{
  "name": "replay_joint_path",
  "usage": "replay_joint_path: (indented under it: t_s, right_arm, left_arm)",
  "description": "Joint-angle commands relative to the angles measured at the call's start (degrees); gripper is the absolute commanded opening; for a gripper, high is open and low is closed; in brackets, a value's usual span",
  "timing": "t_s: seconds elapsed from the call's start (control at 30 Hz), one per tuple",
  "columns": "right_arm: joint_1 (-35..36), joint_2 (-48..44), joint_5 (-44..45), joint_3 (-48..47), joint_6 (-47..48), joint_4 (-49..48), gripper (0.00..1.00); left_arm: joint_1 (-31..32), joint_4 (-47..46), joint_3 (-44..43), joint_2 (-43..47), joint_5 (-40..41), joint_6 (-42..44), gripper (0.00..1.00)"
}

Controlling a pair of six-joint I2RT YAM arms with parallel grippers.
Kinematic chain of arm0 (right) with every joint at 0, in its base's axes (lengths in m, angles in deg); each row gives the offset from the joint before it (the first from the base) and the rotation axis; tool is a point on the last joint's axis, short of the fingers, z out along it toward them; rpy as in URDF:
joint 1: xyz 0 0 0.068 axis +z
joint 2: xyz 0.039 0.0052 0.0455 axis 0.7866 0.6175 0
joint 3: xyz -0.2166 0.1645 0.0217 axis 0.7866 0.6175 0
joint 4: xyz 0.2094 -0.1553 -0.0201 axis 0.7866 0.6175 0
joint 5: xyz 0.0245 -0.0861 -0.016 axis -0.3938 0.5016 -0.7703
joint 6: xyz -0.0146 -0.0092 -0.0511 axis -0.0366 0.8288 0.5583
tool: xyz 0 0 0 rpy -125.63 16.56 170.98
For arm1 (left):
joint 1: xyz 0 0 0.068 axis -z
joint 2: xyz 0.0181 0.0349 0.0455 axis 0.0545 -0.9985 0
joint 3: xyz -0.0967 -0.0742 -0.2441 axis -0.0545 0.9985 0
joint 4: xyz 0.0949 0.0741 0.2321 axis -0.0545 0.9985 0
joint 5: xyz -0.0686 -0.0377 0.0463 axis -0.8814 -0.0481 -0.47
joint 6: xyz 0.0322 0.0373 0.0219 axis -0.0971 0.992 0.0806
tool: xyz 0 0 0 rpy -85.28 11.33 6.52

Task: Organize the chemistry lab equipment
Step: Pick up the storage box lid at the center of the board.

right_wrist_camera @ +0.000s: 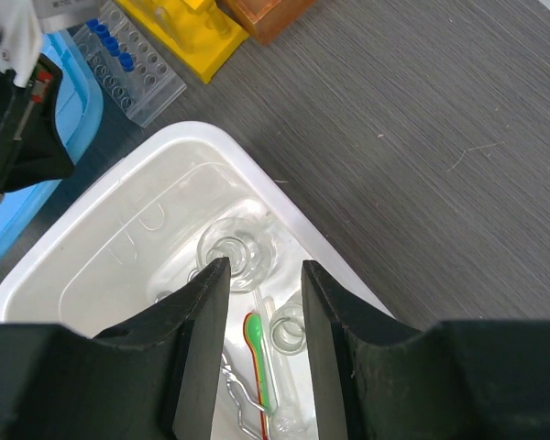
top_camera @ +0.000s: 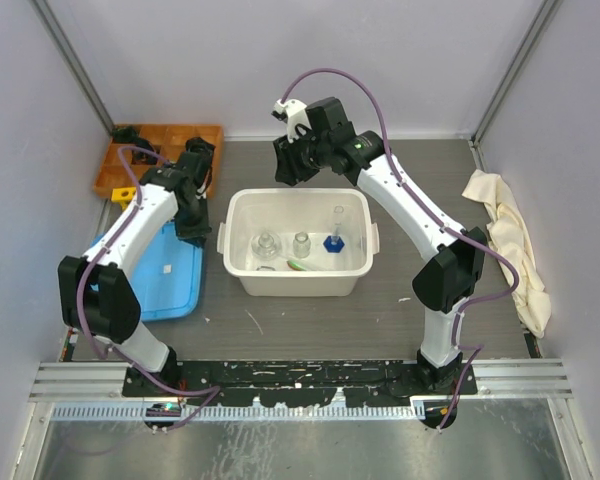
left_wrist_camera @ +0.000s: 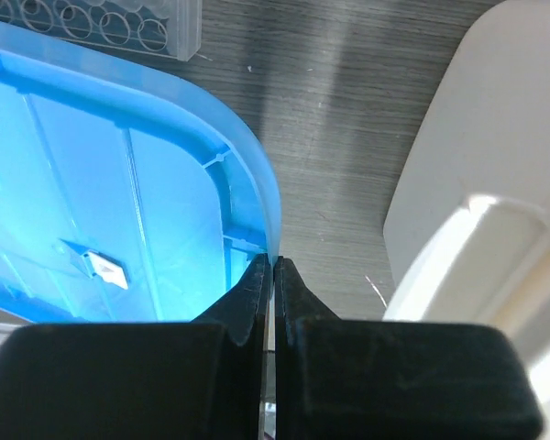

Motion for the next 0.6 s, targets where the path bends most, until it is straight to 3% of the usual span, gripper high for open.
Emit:
replay_joint_path:
  t_s: [0.0,0.27,0.57]
  right_arm:
    - [-0.2,-1.3,-0.8,-1.0,0.0,-1.9,0.43]
    - [-0.2,-1.5,-1.1,-0.7,-0.5,-2.3,0.43]
    - [-0.2,-2.0,-0.6,-0.5,-0.8,-2.3,0.43]
  left_arm:
    - [0.1,6.7,-4.3,3.1,1.8,-0.1,0.00]
    - [0.1,11.2,-10.7,5.7,2.3,-1.2,0.00]
    - [0.1,17.5,-28.1,4.9,1.3,-1.8,0.00]
